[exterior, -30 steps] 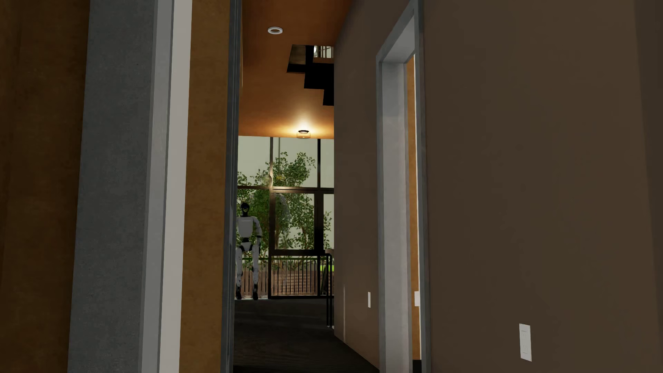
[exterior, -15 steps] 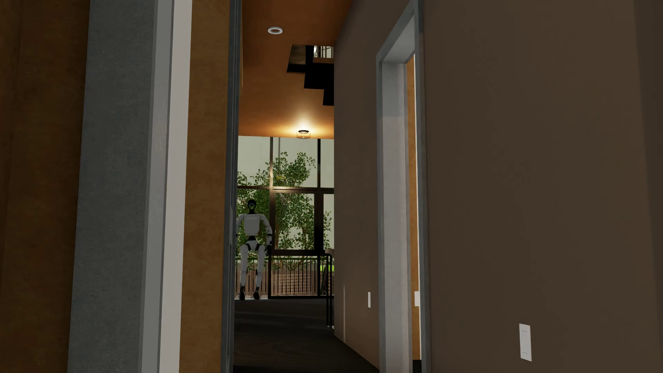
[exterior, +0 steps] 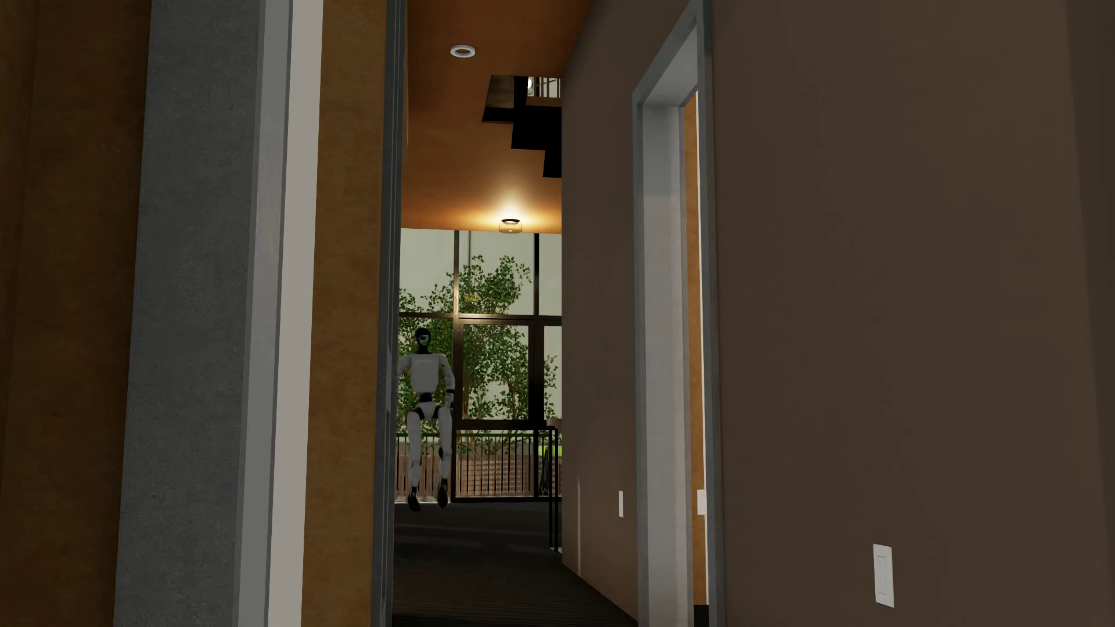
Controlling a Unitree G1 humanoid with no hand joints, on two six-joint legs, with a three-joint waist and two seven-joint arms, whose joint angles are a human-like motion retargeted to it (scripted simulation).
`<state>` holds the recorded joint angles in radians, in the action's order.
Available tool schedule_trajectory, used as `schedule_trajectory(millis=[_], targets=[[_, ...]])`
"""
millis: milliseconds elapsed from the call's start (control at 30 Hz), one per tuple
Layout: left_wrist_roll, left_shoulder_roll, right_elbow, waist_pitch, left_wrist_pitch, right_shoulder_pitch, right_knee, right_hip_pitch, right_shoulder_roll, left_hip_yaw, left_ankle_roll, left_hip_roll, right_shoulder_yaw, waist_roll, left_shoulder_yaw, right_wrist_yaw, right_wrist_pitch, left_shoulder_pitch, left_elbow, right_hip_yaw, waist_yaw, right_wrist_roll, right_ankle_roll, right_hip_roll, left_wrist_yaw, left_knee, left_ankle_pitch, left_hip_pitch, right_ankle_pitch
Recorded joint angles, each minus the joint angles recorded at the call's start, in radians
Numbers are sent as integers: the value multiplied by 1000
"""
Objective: Move towards the door
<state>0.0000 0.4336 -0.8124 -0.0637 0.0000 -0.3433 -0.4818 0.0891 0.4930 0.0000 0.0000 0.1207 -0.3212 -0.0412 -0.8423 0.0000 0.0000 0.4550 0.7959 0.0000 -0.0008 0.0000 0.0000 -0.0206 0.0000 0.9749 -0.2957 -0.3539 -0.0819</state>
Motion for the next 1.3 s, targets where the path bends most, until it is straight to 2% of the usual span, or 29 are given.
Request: schedule_trajectory(millis=[33,67,100,133,167,200,267,333,367,433,467,533,600,667,733,767,800,833,867,900,967,1000,1067,1100,1133,1167,1200,1233,1300], targets=[[0,3,58,-19,0,3,6,53,5,0,0,10,55,-8,-7,0,0,-1,8,0,20,0,0,7,0,-185,-59,-9,-19],[0,5,101,-34,0,6,11,105,9,0,0,8,91,-5,-7,0,0,-3,14,0,33,0,0,24,0,-373,-65,1,-40],[0,7,127,-39,0,7,20,152,10,0,0,2,107,-2,0,0,0,-3,19,0,38,0,0,45,0,-529,59,10,-58],[0,12,138,-39,0,4,23,196,7,0,0,-7,106,-5,9,0,0,-2,20,0,41,0,0,57,0,-571,254,9,-73],[0,18,132,-36,0,-2,15,227,-3,0,0,-11,94,-14,14,0,0,-11,25,0,32,0,0,61,0,-569,262,-35,-80],[0,21,110,-32,0,-17,2,254,-16,0,0,-3,70,-28,7,0,0,-32,41,0,38,0,0,50,0,-550,162,-61,-68],[0,14,16,22,0,-61,-75,244,-35,0,0,9,-85,-60,10,0,0,-50,79,0,63,0,0,-2,0,-491,7,-76,57],[0,16,-117,45,0,-89,-413,69,-63,0,0,40,-287,-102,-28,0,0,-84,110,0,26,0,0,-112,0,-468,68,-2,313],[0,23,-170,47,0,-95,-595,-59,-73,0,0,52,-370,-107,-61,0,0,-123,114,0,-12,0,0,-136,0,-476,129,48,287],[0,31,-222,22,0,-133,-808,-226,-75,0,0,40,-461,-71,-37,0,0,-184,101,0,-129,0,0,-139,0,-517,263,212,103],[0,39,-227,4,0,-165,-798,-273,-71,0,0,23,-477,-51,23,0,0,-197,69,0,-170,0,0,-124,0,-541,340,311,43],[0,61,-236,-25,0,-200,-569,-343,-76,0,0,2,-522,-31,191,0,0,-214,-27,0,-188,0,0,-92,0,-547,471,476,-16],[0,73,-248,-44,0,-181,-214,-346,-80,0,0,2,-589,-26,328,0,0,-222,-112,0,-190,0,0,-70,0,-553,525,583,87],[0,68,-227,-42,0,-150,16,-350,-79,0,0,-7,-546,-14,369,0,0,-239,-141,0,-191,0,0,-59,0,-547,553,660,259],[0,54,-183,-67,0,-115,-41,-346,-62,0,0,-38,-439,4,327,0,0,-223,-135,0,-199,0,0,-63,0,-560,534,768,196],[0,49,-159,-60,0,-99,-96,-348,-56,0,0,-55,-376,7,284,0,0,-197,-120,0,-204,0,0,-63,0,-571,486,798,209],[0,38,-145,-47,0,-80,-137,-347,-54,0,0,-76,-326,15,225,0,0,-169,-83,0,-199,0,0,-47,0,-571,381,806,200],[0,23,-136,-36,0,-62,-156,-311,-49,0,0,-100,-278,23,147,0,0,-139,-28,0,-197,0,0,-29,0,-504,221,768,143],[0,7,-127,-27,0,-40,-150,-257,-46,0,0,-123,-222,32,48,0,0,-123,33,0,-199,0,0,-17,0,-337,65,651,83],[0,-4,-115,-10,0,-12,-132,-230,-42,0,0,-121,-173,36,-53,0,0,-124,78,0,-188,0,0,-6,0,-113,-6,480,36],[0,-9,-70,1,0,24,-67,-142,-31,0,0,-85,-92,15,-134,0,0,-87,101,0,-95,0,0,13,0,206,73,219,-4],[0,-5,-33,8,0,27,-27,-88,-27,0,0,-58,-49,-5,-128,0,0,-51,90,0,-48,0,0,13,0,237,89,117,-7],[0,-9,56,8,0,16,20,28,-19,0,0,-12,33,-37,-125,0,0,7,79,0,15,0,0,3,0,22,-9,-2,-15],[0,-19,86,-6,0,12,19,67,-14,0,0,-1,60,-37,-130,0,0,18,85,0,42,0,0,11,0,-171,-80,-14,-37],[0,-29,98,-24,0,11,25,125,-12,0,0,9,70,-32,-146,0,0,17,93,0,51,0,0,24,0,-364,-84,2,-56],[0,-34,97,-31,0,8,33,174,-14,0,0,16,64,-29,-154,0,0,10,94,0,48,0,0,40,0,-517,39,13,-77],[0,-34,83,-31,0,1,31,214,-19,0,0,14,44,-28,-152,0,0,1,88,0,48,0,0,49,0,-572,224,13,-94],[0,-31,51,-24,0,-7,20,238,-27,0,0,5,6,-26,-135,0,0,-15,81,0,41,0,0,54,0,-567,247,-26,-99],[0,-25,-59,6,0,-46,-22,271,-52,0,0,17,-117,-44,-72,0,0,-54,79,0,62,0,0,14,0,-506,25,-71,-31]])
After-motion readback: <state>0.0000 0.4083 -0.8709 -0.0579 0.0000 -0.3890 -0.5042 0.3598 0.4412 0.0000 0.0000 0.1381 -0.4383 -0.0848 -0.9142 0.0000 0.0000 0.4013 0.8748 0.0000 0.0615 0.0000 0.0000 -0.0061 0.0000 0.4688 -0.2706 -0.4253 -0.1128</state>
